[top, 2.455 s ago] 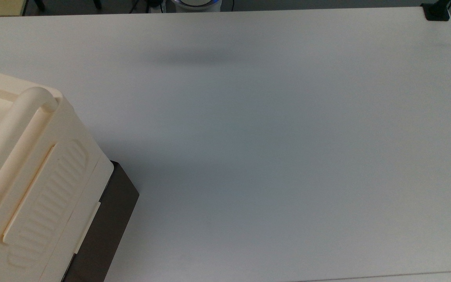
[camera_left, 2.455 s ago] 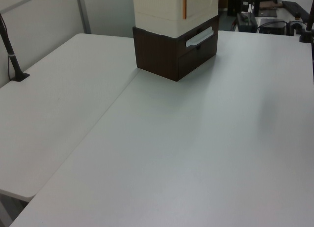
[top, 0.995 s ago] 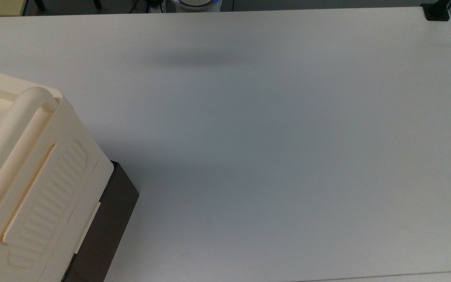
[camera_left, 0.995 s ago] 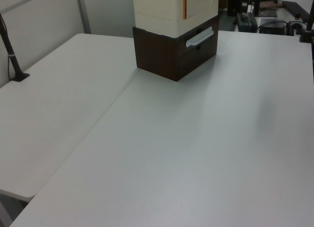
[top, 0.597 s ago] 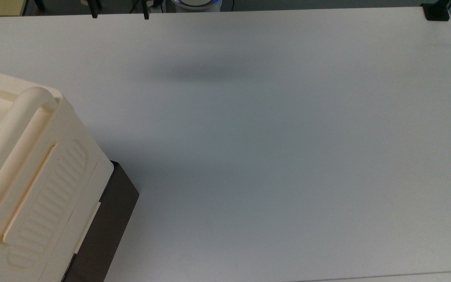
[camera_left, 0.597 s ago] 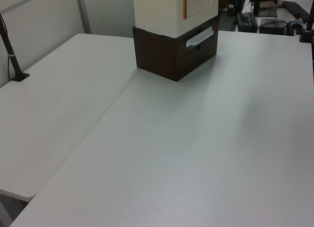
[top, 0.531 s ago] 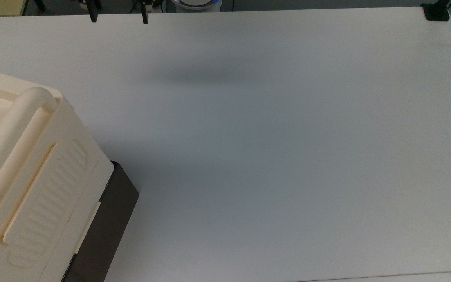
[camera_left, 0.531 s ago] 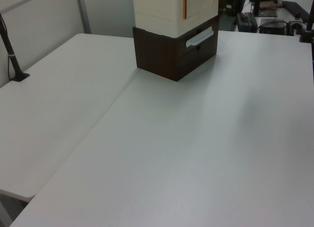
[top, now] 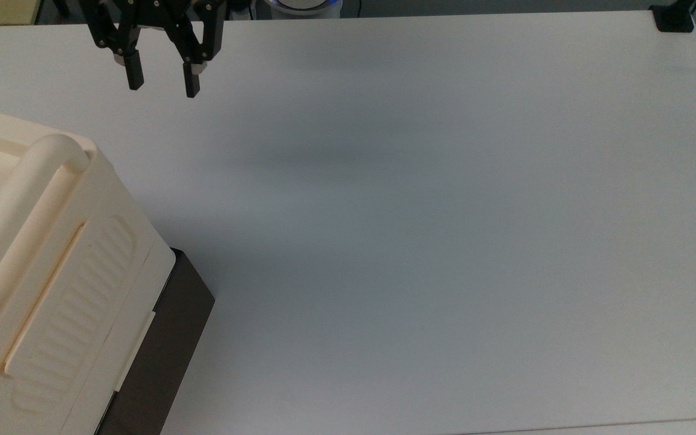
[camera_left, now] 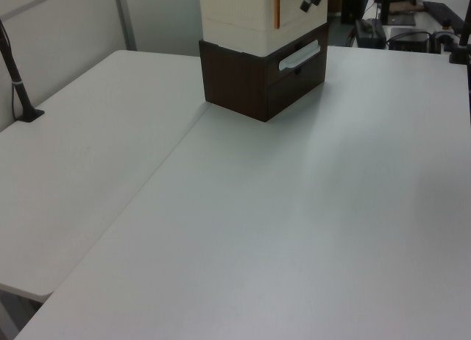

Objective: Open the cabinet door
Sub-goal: 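Move the open gripper to the orange handle of the cream cabinet door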

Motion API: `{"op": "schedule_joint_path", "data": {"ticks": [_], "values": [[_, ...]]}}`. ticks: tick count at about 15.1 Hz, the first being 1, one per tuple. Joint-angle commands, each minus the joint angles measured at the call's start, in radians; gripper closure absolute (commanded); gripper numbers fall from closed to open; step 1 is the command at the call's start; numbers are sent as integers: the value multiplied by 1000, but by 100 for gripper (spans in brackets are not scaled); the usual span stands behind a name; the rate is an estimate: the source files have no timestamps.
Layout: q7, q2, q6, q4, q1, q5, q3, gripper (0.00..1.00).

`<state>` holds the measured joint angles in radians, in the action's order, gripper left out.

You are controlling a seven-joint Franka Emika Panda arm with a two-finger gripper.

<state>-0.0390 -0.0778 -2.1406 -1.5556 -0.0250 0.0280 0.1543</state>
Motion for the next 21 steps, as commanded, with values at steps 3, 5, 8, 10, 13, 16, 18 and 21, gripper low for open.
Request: {"op": "schedule_joint_path", "data": {"ticks": [3,5,8,10,13,16,18,21], "values": [[-130,-45,-228,0,22,17,-2,38],[-137,-77,-283,8,23,12,-2,38],[-136,-109,-311,20,36,7,-2,38],[-137,-140,-367,32,36,4,-1,38],[-139,-166,-420,37,36,3,1,38],[-139,-172,-441,37,39,3,8,38],[-139,-189,-481,37,43,3,10,39],[-139,-192,-493,37,45,3,10,73]]}}
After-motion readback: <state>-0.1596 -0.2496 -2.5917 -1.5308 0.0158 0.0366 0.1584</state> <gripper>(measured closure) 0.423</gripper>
